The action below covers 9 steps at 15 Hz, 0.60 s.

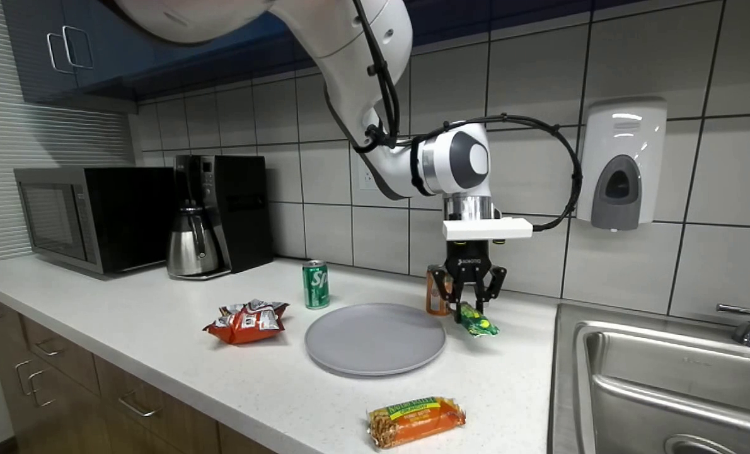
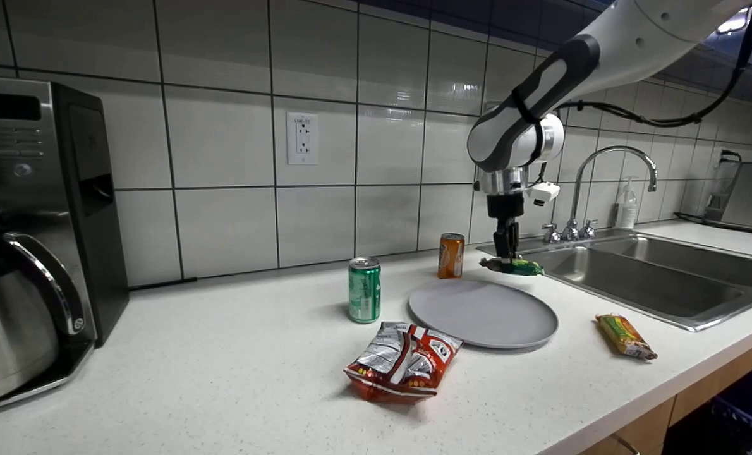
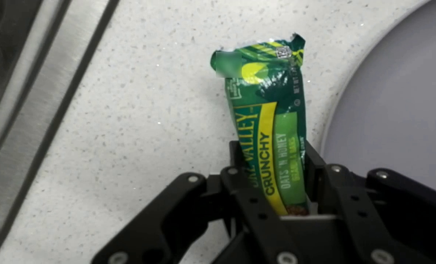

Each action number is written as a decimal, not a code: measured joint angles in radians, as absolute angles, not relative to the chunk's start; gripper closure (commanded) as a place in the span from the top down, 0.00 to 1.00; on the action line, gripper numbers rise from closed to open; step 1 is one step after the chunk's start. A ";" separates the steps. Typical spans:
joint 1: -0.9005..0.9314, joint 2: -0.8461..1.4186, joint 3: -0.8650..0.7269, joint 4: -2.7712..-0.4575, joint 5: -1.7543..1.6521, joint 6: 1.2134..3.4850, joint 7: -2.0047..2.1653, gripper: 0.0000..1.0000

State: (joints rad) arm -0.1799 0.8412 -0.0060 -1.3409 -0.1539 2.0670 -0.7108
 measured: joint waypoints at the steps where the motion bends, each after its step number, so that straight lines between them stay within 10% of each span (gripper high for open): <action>1: -0.171 0.824 -0.006 -1.370 -0.154 2.073 -0.706 0.14; 9: -0.101 0.726 0.006 -1.537 -0.155 2.099 -0.653 0.14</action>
